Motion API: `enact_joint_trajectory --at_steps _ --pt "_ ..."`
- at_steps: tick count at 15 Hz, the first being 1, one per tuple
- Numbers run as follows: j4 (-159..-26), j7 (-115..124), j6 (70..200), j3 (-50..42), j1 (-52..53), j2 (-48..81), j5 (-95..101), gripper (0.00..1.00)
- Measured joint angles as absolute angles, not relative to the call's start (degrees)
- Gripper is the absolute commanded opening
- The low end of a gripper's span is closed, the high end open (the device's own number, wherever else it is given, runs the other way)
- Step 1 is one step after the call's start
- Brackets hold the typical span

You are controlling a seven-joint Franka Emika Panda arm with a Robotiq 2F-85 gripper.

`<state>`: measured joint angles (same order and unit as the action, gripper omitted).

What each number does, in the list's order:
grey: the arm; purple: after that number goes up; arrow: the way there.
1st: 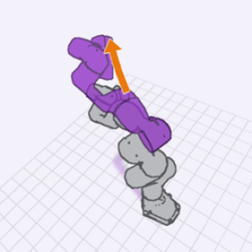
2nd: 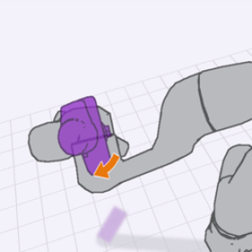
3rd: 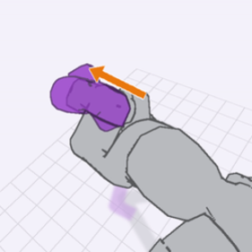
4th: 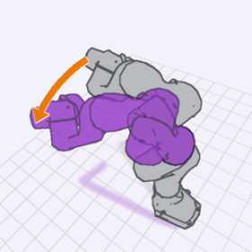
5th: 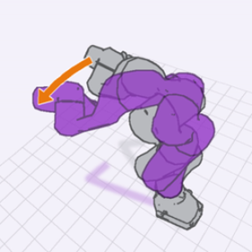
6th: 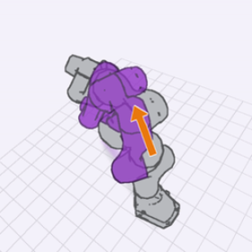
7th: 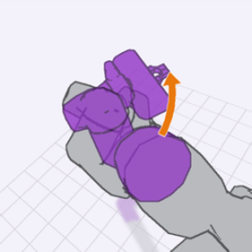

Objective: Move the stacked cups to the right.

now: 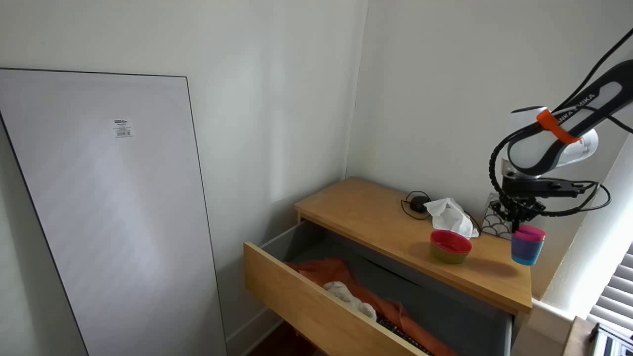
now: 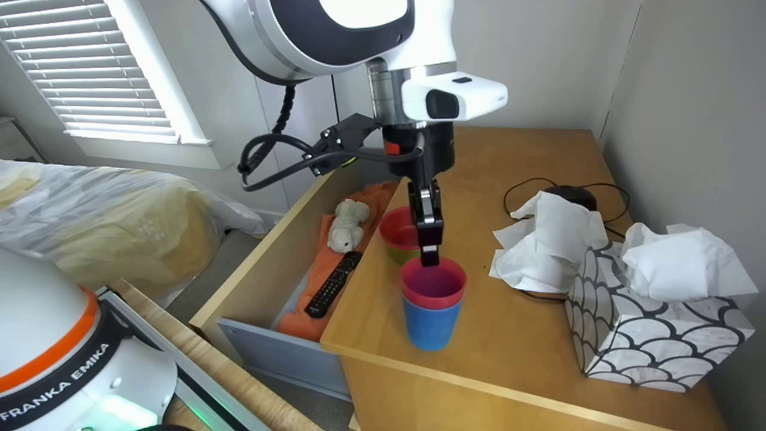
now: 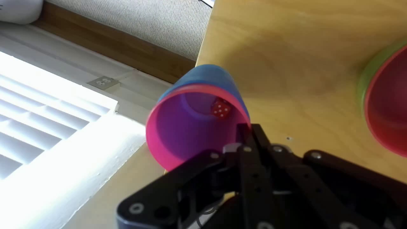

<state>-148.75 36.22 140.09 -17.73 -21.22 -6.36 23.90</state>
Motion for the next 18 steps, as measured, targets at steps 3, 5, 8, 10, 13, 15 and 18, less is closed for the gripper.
enact_joint_trajectory --at_steps 3,5,8,10,13,15,18 --pt "-149.09 39.63 142.17 -17.95 -23.17 -6.48 25.11 0.01" --pt "-149.11 42.82 143.65 -17.95 -23.91 -6.25 26.93 0.01" --pt "-149.11 46.93 145.54 -17.95 -24.09 -5.62 29.05 0.01" --pt "-149.11 48.75 146.58 -17.94 -24.09 -5.03 29.65 0.01" --pt "-149.10 50.01 147.59 -17.94 -24.03 -3.76 29.67 0.01" --pt "-149.10 50.49 148.30 -17.94 -23.91 -2.85 29.66 0.01" --pt "-149.10 50.75 150.16 -17.96 -23.87 -1.62 29.39 0.01"
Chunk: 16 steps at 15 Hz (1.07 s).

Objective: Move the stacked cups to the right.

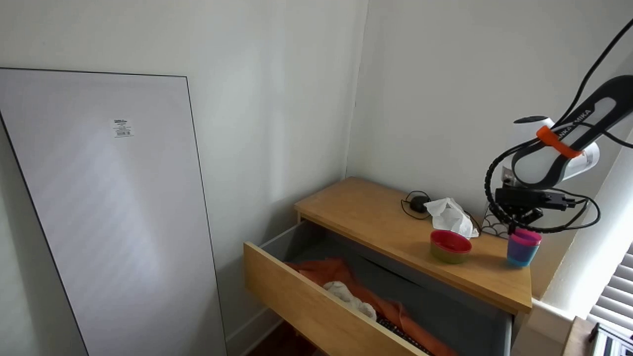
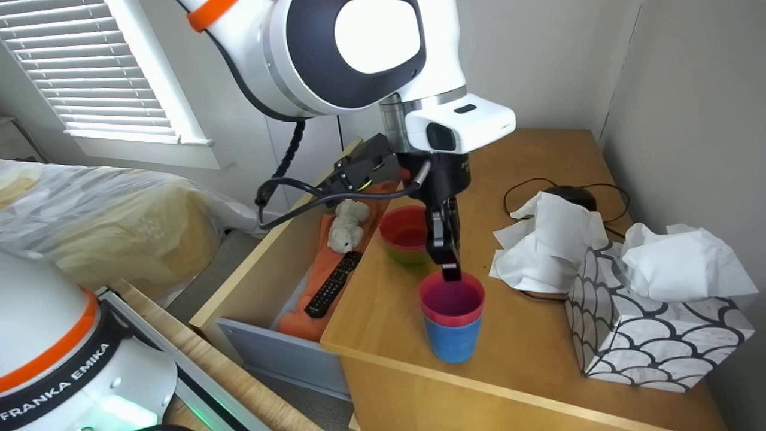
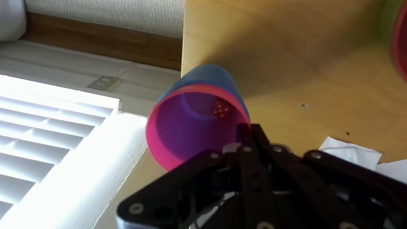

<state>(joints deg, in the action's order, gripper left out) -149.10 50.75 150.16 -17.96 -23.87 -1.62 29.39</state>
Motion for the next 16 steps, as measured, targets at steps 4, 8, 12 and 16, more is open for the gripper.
enact_joint_trajectory --at_steps 4,8,12,16 --pt "-149.10 50.75 151.91 -18.09 -23.75 0.06 27.99 0.43" --pt "-149.09 50.40 152.28 -18.19 -23.42 0.62 25.77 0.71" --pt "-149.02 47.98 152.79 -18.79 -23.42 -2.28 26.08 0.99" --pt "-149.46 38.37 152.59 -18.73 -23.54 -9.19 26.01 1.00"
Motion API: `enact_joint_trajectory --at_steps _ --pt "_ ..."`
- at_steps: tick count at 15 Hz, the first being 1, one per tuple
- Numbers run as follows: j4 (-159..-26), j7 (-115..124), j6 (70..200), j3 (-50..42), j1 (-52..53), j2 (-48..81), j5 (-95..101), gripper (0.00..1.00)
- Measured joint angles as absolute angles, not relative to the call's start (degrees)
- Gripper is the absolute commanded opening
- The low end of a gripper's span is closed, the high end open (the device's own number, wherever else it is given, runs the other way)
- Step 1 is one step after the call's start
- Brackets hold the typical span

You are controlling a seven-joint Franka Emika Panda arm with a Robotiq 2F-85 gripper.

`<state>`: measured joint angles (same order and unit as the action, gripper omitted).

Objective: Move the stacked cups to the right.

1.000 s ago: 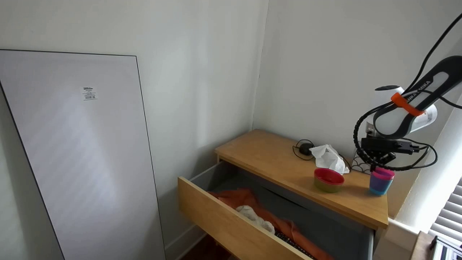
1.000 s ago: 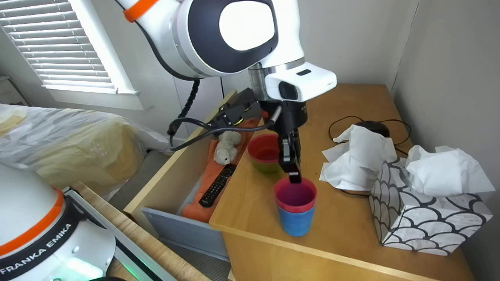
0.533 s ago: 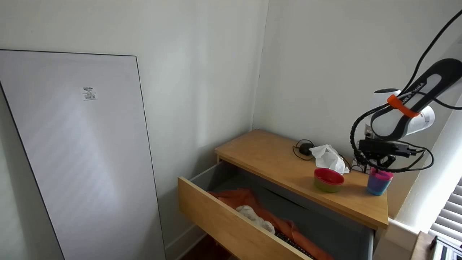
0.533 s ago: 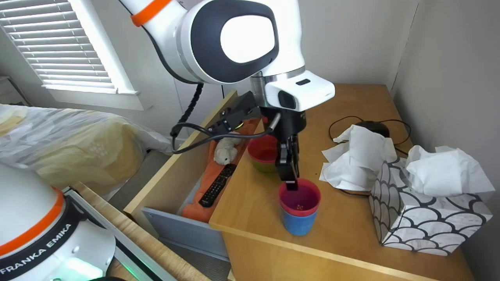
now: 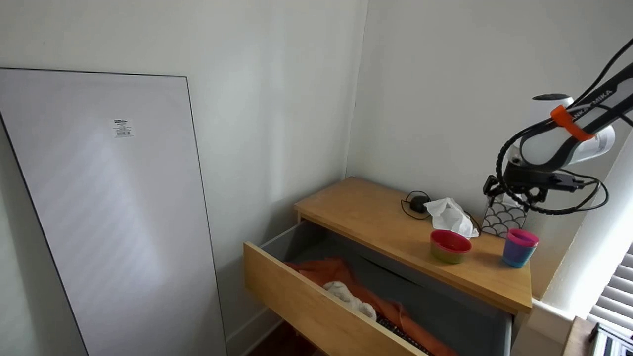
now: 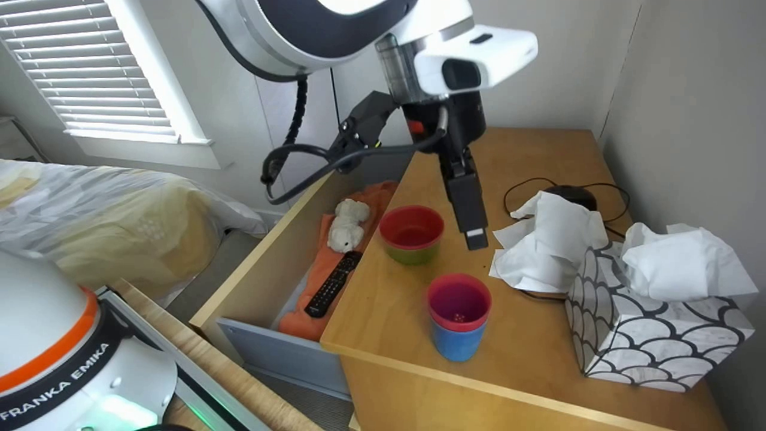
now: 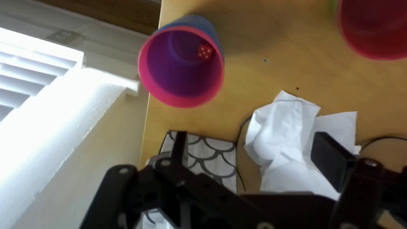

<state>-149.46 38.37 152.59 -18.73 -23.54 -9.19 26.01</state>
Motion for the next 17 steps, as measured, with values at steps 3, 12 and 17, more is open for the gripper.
enact_joint_trajectory --at_steps 3,12,17 --pt "-149.98 31.07 149.27 -15.52 -23.34 -15.96 26.17 1.00" --pt "-149.85 14.45 136.31 -2.35 -14.88 -32.53 21.67 1.00" --pt "-149.93 10.82 134.80 1.80 -12.04 -35.21 22.14 1.00"
